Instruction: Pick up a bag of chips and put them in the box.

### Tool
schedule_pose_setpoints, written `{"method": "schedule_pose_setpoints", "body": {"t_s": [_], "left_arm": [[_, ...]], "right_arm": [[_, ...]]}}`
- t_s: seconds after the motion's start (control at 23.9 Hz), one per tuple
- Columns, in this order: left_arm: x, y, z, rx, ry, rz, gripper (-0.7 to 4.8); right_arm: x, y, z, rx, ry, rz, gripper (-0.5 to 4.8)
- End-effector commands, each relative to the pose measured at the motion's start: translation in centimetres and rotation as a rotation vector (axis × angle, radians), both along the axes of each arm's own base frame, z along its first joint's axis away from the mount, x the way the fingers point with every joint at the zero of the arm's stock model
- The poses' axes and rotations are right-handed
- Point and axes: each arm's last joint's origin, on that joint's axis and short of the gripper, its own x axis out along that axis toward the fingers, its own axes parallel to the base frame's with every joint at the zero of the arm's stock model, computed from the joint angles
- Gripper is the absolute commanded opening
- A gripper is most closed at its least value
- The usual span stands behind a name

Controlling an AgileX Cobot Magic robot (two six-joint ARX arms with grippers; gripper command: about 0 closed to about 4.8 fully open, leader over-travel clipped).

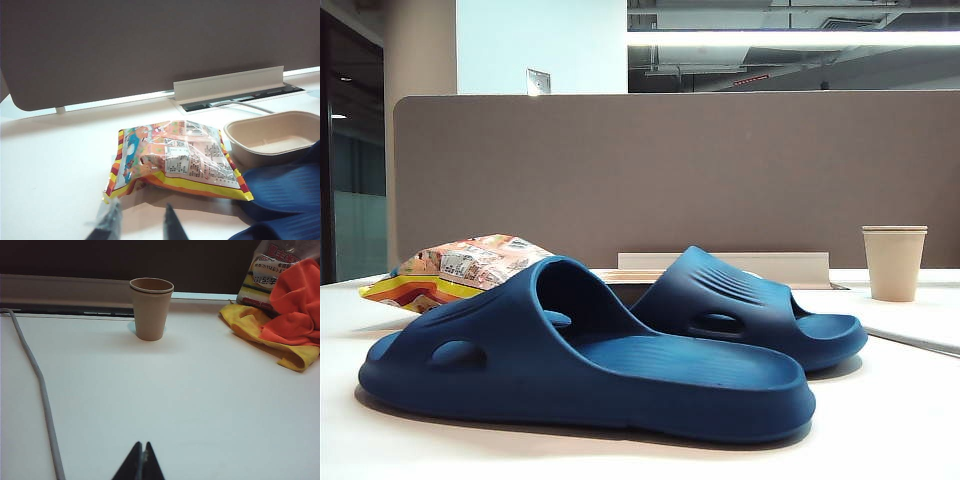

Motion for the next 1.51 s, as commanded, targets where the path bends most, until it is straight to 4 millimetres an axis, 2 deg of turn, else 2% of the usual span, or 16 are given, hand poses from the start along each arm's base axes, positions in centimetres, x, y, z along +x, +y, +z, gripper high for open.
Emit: {"method": "schedule_pose_setpoints", "body": {"t_s": [0.04,0.42,0.54,0.75,0.88,1.05,1.09,1.21,1.38,1.51], "left_arm": [[0.0,0.0,0.2,-0.001,-0.014,-0.002,1.11],[0.0,0.0,0.2,-0.019,-0.01,-0.016,1.11],[-0.1,-0.3,0.2,-0.261,0.085,-0.131,1.11],[-0.2,-0.4,0.2,-0.49,0.178,-0.172,1.11],[-0.2,-0.4,0.6,-0.632,0.192,-0.194,1.11],[-0.4,-0.4,1.5,-0.66,0.135,-0.234,1.12],[-0.5,-0.4,1.8,-0.656,0.131,-0.232,1.13],[-1.0,-0.4,3.6,-0.631,0.092,-0.252,1.17],[-2.7,-0.3,8.1,-0.562,0.064,-0.244,1.16],[-3.6,-0.4,12.2,-0.463,0.114,-0.28,1.16]], "right_arm": [[0.0,0.0,0.1,0.005,-0.016,0.002,0.0],[0.0,0.0,0.1,0.03,-0.019,0.007,0.0],[0.0,0.3,0.1,0.282,-0.029,0.079,0.0],[0.0,0.8,0.2,0.513,0.0,0.224,0.0],[0.0,1.1,0.6,0.712,-0.003,0.313,0.0],[-0.3,1.5,1.9,0.714,-0.049,0.503,0.15],[-0.4,1.5,2.1,0.715,-0.042,0.503,0.23],[-0.9,1.5,3.7,0.682,-0.032,0.504,0.49],[-2.6,1.5,7.7,0.567,-0.075,0.504,0.49],[-3.6,1.4,10.4,0.52,-0.099,0.502,0.49]]}}
